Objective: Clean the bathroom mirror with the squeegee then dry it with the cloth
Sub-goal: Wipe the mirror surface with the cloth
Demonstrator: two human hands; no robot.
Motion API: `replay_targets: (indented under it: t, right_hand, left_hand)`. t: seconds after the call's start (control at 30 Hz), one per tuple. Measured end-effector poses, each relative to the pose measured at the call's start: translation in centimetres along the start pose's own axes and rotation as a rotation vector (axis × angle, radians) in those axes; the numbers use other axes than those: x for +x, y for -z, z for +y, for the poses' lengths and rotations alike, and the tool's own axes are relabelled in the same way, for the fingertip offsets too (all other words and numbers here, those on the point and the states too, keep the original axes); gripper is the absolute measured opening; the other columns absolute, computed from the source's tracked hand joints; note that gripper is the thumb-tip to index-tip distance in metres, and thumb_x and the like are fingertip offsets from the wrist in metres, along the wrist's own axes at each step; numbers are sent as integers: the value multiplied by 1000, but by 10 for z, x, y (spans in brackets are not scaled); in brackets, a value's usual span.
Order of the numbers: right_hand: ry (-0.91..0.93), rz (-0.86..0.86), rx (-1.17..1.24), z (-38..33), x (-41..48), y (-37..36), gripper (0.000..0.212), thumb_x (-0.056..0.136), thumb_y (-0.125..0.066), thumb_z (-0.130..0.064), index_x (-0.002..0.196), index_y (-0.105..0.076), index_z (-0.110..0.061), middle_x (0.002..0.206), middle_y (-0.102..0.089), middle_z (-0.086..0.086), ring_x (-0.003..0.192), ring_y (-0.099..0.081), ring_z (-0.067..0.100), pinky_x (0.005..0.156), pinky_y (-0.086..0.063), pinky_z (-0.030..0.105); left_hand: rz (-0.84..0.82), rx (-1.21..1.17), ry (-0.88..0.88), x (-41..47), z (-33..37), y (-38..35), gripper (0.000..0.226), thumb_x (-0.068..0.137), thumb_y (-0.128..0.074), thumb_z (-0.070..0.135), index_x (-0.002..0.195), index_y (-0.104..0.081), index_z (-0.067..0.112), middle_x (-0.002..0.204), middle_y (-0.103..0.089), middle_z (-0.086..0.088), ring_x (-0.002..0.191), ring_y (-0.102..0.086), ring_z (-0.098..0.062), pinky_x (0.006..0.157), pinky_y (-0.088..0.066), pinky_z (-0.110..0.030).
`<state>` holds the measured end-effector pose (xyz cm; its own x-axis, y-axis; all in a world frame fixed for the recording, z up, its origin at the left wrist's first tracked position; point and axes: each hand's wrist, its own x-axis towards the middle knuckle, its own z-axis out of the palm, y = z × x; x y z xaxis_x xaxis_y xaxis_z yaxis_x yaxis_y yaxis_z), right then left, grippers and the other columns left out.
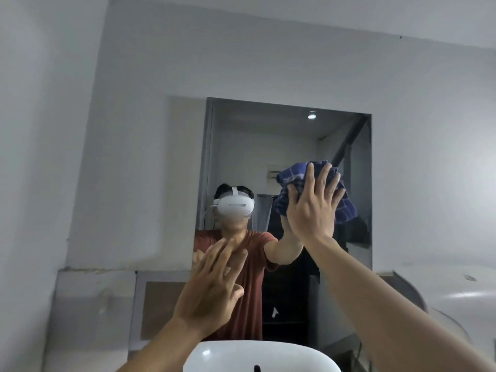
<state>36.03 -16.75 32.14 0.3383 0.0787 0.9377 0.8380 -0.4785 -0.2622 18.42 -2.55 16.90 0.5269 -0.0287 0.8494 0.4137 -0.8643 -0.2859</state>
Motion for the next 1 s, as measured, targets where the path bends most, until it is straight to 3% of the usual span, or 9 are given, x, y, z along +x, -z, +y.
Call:
replay_targets:
  t: [0.2,0.47,0.73,0.87,1.0]
  right_hand:
    - [100,-35,-3,-55,4,-10,70,102,-16,-53,161,-7,-16,168,2,17,153,7,42,122,1,62]
    - [253,-25,-25,-99,4,-20,58,104,-24,-48,154,-25,-19,167,-5,22,152,1,47,121,-2,66]
    - [744,-104,-140,-108,-12,-27,58,105,-24,-45,158,-28,-23,167,-19,11,154,-6,42,122,-8,64]
    - [938,-141,-207,-89,-23,-30,59,105,-37,-41,158,-26,-22,167,-21,10,154,-10,41,121,-13,64]
    - [1092,-190,-278,-63,-35,-29,58,105,-25,-44,159,-23,-23,167,-19,8,154,-10,39,122,-12,62]
  left_hand:
    - [17,-17,3,-1,1,2,87,84,-74,44,156,-31,18,162,-31,-15,150,-32,-33,113,-43,-51]
    - [-7,94,-56,-38,-2,3,76,83,-70,44,148,-49,14,154,-44,-17,145,-39,-33,112,-45,-44]
    - [-22,154,-86,-43,-5,3,78,80,-74,47,147,-51,14,152,-47,-16,144,-36,-31,115,-41,-44]
    - [-29,112,-71,-44,-6,1,76,82,-73,44,148,-49,14,154,-44,-14,146,-36,-31,115,-41,-43]
    - [-34,73,-63,-46,-7,-1,79,81,-77,44,148,-49,14,155,-43,-13,146,-37,-30,115,-41,-40]
